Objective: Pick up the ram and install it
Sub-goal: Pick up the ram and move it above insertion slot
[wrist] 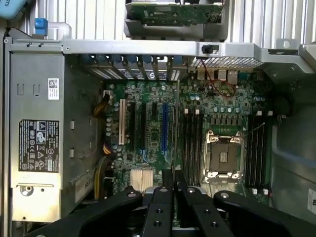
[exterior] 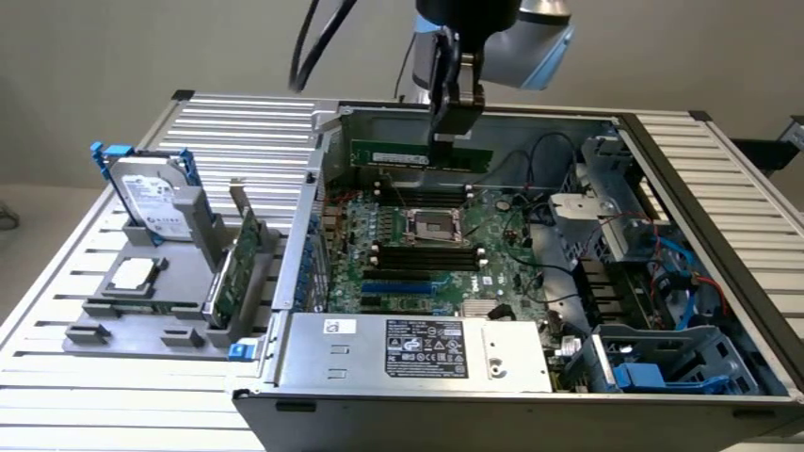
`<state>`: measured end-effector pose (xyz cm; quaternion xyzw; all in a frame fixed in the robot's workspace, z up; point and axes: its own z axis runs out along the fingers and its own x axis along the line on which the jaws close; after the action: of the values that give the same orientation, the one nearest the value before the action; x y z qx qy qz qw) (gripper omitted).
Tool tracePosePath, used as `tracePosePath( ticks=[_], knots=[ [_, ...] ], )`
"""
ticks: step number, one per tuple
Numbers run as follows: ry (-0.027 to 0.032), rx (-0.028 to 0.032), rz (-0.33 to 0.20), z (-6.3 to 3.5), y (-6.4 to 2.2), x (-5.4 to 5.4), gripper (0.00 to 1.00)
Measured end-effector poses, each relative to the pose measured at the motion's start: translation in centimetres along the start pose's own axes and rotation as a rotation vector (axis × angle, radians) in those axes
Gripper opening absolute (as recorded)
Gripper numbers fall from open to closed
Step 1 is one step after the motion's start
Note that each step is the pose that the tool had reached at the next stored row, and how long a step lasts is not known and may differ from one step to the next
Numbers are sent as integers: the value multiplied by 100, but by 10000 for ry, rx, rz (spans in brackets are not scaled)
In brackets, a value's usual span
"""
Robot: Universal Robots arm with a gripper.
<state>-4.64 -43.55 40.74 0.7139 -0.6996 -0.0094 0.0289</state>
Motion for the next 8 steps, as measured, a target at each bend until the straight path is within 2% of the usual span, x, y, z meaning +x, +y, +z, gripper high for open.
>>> tracePosePath(
  ticks=[8],
  knots=[
    [-5, 0, -4, 130, -117, -169, 13]
  ],
)
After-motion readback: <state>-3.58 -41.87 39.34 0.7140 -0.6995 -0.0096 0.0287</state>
